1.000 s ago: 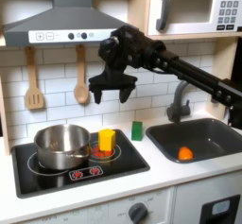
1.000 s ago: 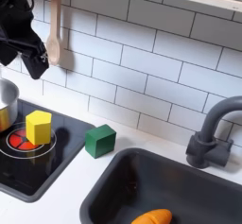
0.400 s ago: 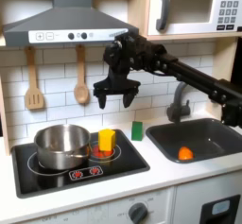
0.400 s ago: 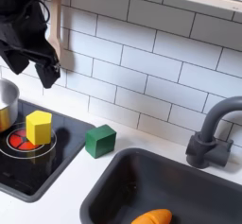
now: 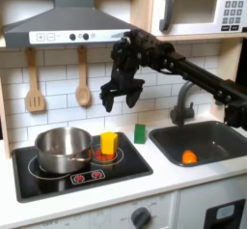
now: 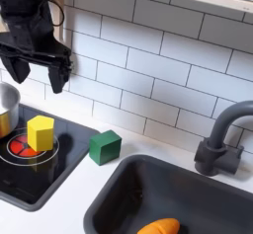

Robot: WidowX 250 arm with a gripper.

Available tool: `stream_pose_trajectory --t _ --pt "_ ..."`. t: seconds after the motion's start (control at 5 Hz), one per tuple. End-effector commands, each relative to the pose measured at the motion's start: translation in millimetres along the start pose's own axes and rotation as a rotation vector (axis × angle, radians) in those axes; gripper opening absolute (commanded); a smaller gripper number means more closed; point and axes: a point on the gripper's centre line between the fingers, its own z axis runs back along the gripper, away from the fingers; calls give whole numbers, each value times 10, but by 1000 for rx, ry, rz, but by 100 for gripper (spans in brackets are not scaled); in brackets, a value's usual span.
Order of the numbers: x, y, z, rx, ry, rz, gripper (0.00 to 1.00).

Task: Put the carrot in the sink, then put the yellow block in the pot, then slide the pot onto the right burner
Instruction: 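Put the yellow block in the pot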

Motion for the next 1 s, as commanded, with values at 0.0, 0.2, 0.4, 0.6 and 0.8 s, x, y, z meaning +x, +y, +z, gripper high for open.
stream_pose_trajectory --t 0.0,0.2,0.4,0.6,0.8 --pt "-74 131 -108 28 30 17 100" --pt "-84 127 -147 39 32 -4 100" --pt "-57 126 -179 44 31 -8 100" --pt "-44 151 -216 35 36 8 100" --pt "-81 149 -361 43 78 4 100"
